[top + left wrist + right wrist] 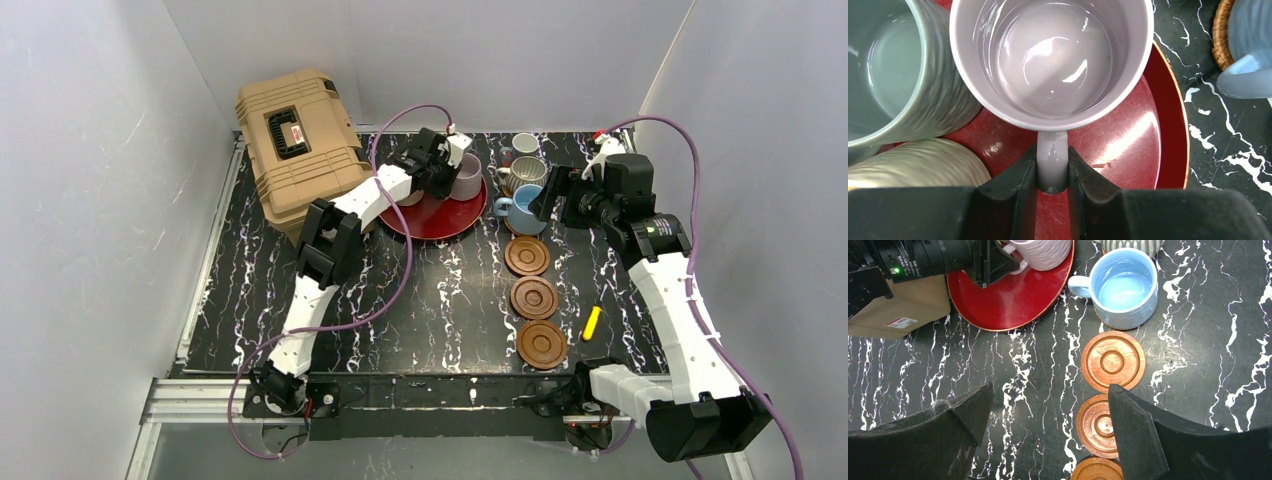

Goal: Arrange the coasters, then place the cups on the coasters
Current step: Pick up the cup from the tray.

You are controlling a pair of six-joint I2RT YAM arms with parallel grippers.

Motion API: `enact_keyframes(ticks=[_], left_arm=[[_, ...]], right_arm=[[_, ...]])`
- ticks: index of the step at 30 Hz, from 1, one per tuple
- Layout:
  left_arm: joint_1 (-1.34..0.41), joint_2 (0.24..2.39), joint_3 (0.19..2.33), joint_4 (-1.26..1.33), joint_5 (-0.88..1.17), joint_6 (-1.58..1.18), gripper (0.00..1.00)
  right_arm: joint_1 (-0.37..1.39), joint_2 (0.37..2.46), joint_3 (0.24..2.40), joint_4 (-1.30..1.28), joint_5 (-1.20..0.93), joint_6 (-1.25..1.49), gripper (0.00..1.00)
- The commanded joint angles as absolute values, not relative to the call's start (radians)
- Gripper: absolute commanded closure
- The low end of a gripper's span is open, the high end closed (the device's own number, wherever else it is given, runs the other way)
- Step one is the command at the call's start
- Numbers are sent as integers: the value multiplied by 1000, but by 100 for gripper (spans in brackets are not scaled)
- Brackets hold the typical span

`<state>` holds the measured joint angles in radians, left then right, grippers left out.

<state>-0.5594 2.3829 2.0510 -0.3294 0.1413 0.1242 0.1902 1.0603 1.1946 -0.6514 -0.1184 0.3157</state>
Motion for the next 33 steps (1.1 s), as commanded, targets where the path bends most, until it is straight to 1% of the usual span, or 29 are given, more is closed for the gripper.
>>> enact_keyframes(ticks=[1, 6, 12, 17, 26, 33], left_arm=[[-563, 2335, 2057, -327, 146, 118, 100], [-563, 2236, 1934, -248, 168, 131, 100], [-563, 2061, 1733, -98, 171, 136, 100], [-564, 1966, 1627, -44, 197, 125, 100], [-572, 1779, 1450, -17, 196, 112, 100], [-648, 1580, 1329, -77, 144, 110, 100]], right_arm=[[190, 1051, 1192, -626, -111, 318, 7], [190, 1049, 1188, -621, -117, 319, 7], [190, 1040, 1180, -621, -116, 323, 7], [190, 1034, 1177, -621, -122, 329, 7], [191, 1059, 1166, -632, -156, 344, 7], [192, 1117, 1179, -688, -234, 316, 7]])
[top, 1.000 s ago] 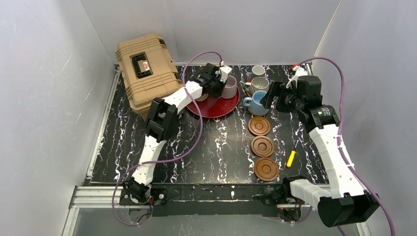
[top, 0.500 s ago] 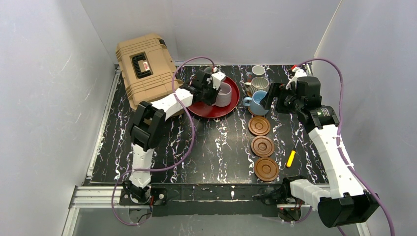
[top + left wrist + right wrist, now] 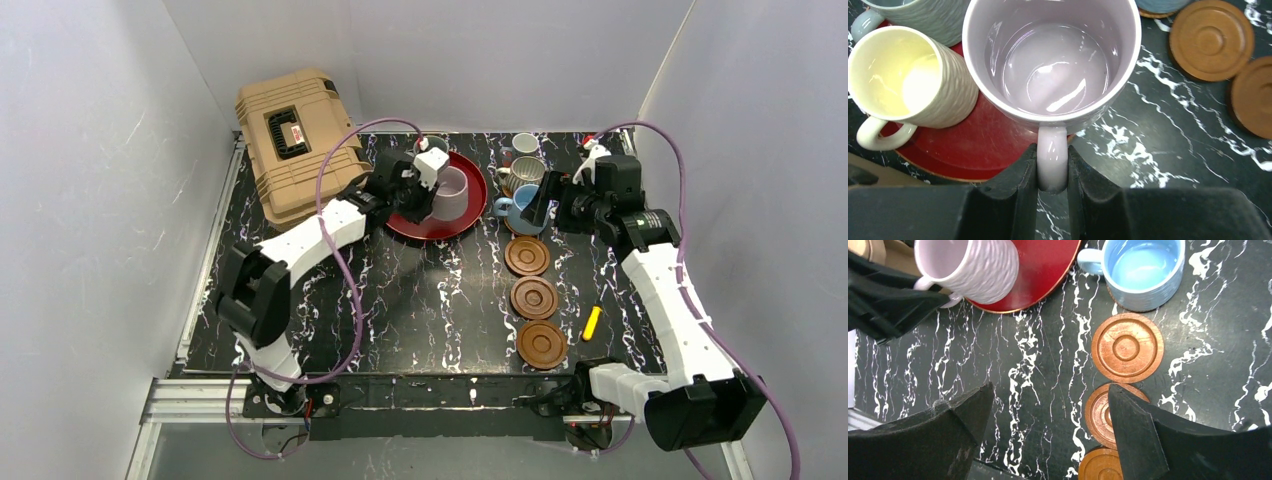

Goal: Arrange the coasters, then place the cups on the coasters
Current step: Pick up the cup from the tray, then place the cup on the coaster.

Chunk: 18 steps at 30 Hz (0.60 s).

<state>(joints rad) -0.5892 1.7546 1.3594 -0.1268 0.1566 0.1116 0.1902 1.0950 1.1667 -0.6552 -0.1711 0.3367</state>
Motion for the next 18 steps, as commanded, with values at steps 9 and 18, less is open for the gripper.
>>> enact_keyframes(ticks=[9, 18], left_arm=[[-817, 1270, 1074, -206, 130, 91, 100], [-918, 1105, 878, -266, 145, 45, 100]], right_arm=[[199, 1146, 1166, -783, -296, 307, 10], [399, 1196, 1135, -746, -235, 414, 13]])
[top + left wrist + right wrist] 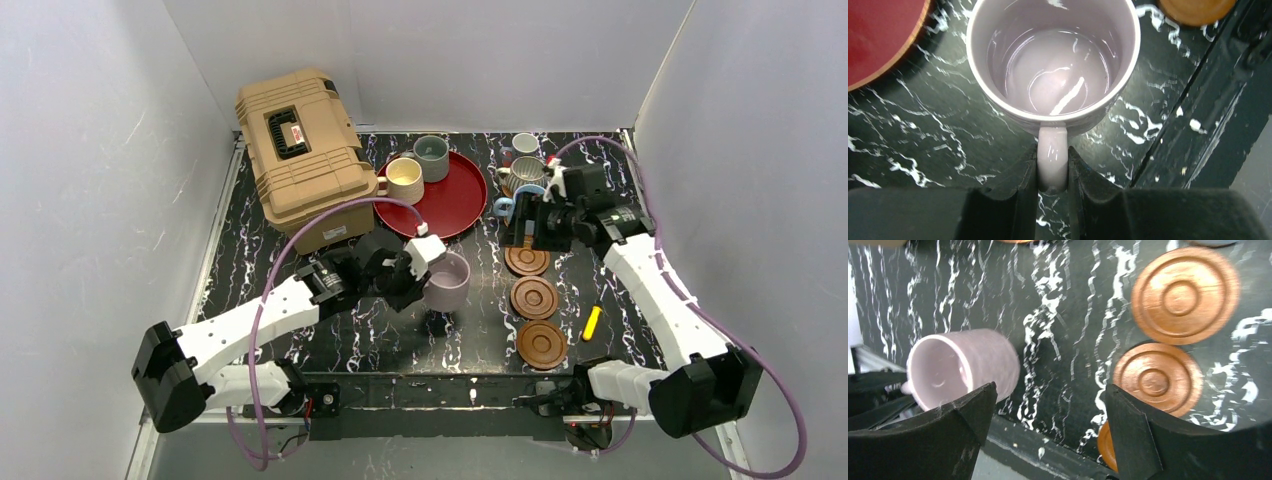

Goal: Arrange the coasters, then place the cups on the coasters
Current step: Place the cup on the coaster.

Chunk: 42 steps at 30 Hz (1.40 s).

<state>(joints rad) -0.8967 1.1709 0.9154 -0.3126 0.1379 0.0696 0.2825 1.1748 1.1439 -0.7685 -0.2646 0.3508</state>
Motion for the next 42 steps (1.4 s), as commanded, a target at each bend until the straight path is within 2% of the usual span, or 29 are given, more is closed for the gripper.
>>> enact_keyframes(ticks=[1, 12, 19, 24, 26, 29, 30, 34, 35, 36, 39, 40, 42], left_arm=[[-925, 1105, 867, -264, 147, 45, 100], [-1009, 1131, 841, -245, 140, 75, 100], [-1035, 1133, 840, -251, 100, 79, 100], [-1036, 1145, 841, -247, 82, 74, 100], [-1035, 1151, 844, -247, 85, 71, 100], [-1035, 1157, 845, -248, 84, 69, 100], [-1036, 1158, 847, -251, 83, 68, 100], [-1035, 1166, 867, -273, 43, 43, 100], [-1035, 1169, 878, -287, 20, 31, 93], [-1035, 1174, 890, -300, -12, 24, 73], [-1034, 1156, 894, -305, -44, 15, 30], [-1034, 1145, 890, -300, -46, 11, 22], [-1033, 1117, 881, -292, -51, 11, 13]], right_arm=[[446, 1211, 1130, -737, -214, 435, 15], [670, 1326, 1067, -642, -140, 543, 26], [754, 1358, 1007, -635, -134, 563, 40], [795, 1348, 974, -627, -112, 594, 58], [805, 1346, 973, -630, -93, 606, 71], [814, 1339, 984, -633, -63, 619, 95], [815, 1336, 990, -637, -52, 623, 99], [821, 1310, 1031, -669, 28, 631, 99], [821, 1302, 1042, -680, 54, 632, 99], [821, 1293, 1055, -699, 85, 632, 99], [821, 1273, 1105, -769, 201, 631, 99], [821, 1268, 1119, -788, 236, 630, 99], [820, 1260, 1146, -831, 314, 630, 99]])
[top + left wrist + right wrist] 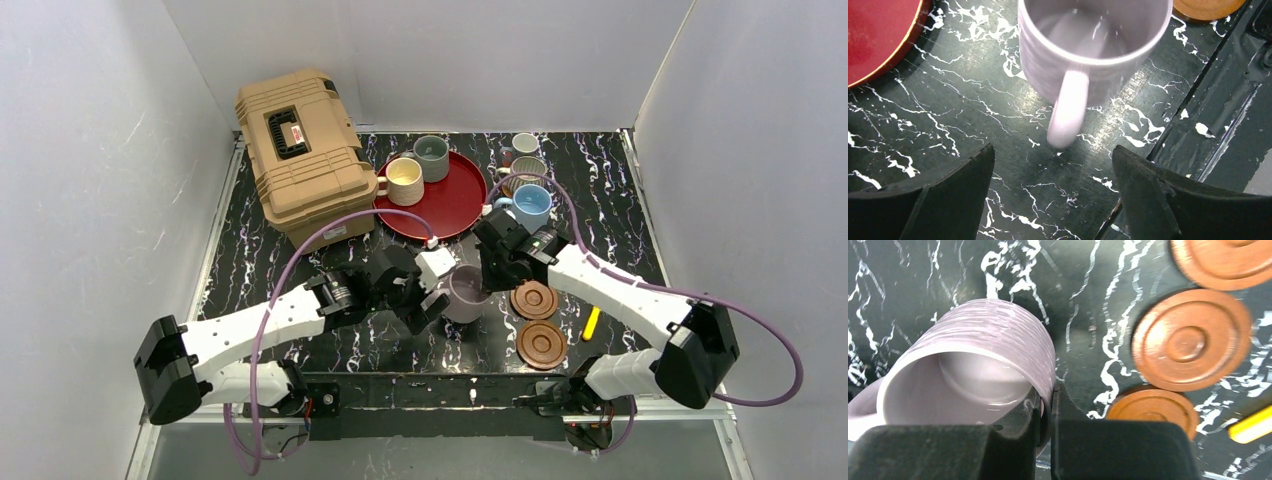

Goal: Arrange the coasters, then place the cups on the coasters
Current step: Place the cup on the coaster.

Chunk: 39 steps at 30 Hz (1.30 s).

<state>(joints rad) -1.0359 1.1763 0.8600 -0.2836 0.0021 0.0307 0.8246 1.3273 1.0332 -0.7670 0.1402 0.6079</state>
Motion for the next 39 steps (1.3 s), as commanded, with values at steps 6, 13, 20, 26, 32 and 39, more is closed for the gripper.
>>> enact_keyframes(ticks=[6, 13, 20, 26, 32, 39], left_arm=[[-1028, 1001, 864, -276, -49, -33, 2], [-872, 962, 888, -304, -24, -101, 2], [-721, 953, 895, -289, 88, -147, 2], [-719, 969, 902, -321, 21, -122, 2], [-719, 981, 902, -321, 16, -112, 2], [-719, 1000, 903, -320, 15, -109, 2]], right_arm=[[692, 1247, 1180, -894, 407, 565, 99], [474, 1252, 1191, -840, 371, 393, 99], [339, 1273, 1169, -758, 319, 256, 99], [274, 1296, 1142, -689, 259, 218, 99], [241, 1347, 1135, -655, 234, 209, 99], [236, 1391, 1112, -600, 220, 206, 99]])
